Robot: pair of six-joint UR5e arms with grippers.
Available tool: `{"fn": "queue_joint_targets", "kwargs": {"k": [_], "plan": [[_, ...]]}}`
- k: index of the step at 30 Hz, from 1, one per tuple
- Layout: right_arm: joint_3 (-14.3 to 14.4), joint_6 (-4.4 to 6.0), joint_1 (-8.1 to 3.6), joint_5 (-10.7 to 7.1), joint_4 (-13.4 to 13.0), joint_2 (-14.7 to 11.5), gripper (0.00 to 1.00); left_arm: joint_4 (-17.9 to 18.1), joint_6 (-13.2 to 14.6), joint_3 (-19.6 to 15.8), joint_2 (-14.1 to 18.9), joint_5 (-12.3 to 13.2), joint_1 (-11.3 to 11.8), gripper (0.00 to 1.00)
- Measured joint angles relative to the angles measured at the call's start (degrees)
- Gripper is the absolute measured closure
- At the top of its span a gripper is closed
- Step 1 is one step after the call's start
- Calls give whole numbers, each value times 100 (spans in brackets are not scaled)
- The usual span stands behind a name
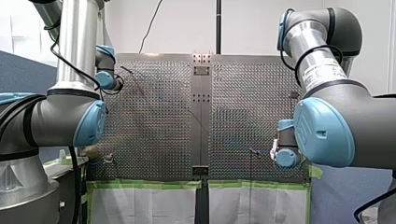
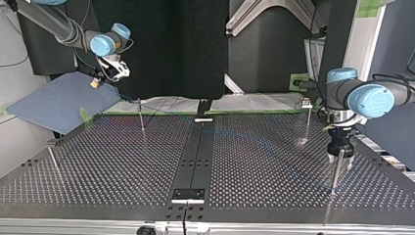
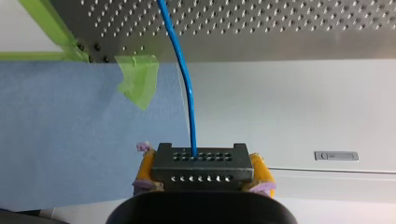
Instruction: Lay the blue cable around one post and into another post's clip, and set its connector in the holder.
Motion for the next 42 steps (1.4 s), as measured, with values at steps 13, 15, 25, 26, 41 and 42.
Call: {"fn": "queue_joint_targets", "kwargs": {"k": [13,15,25,26,41,42], "plan": [[653,-75,-142,-590,-567,54,100,-7,1,0,0,0,-11,1],[764,-56,-144,-702,-589,118,100,-8,1,0,0,0,-20,1],[498,290,-178,-1238,-444,463,100,-24,9,0,0,-36,-59,1],[437,327,-190,-1291,-445,497,100,-25,11,0,0,-51,-60,1],[-242,342,-494,-1506,-220,1124,100,-32,16,0,0,-105,-62,1],[-266,326,-508,-1533,-211,1140,100,-33,18,0,0,-105,-62,1]]}}
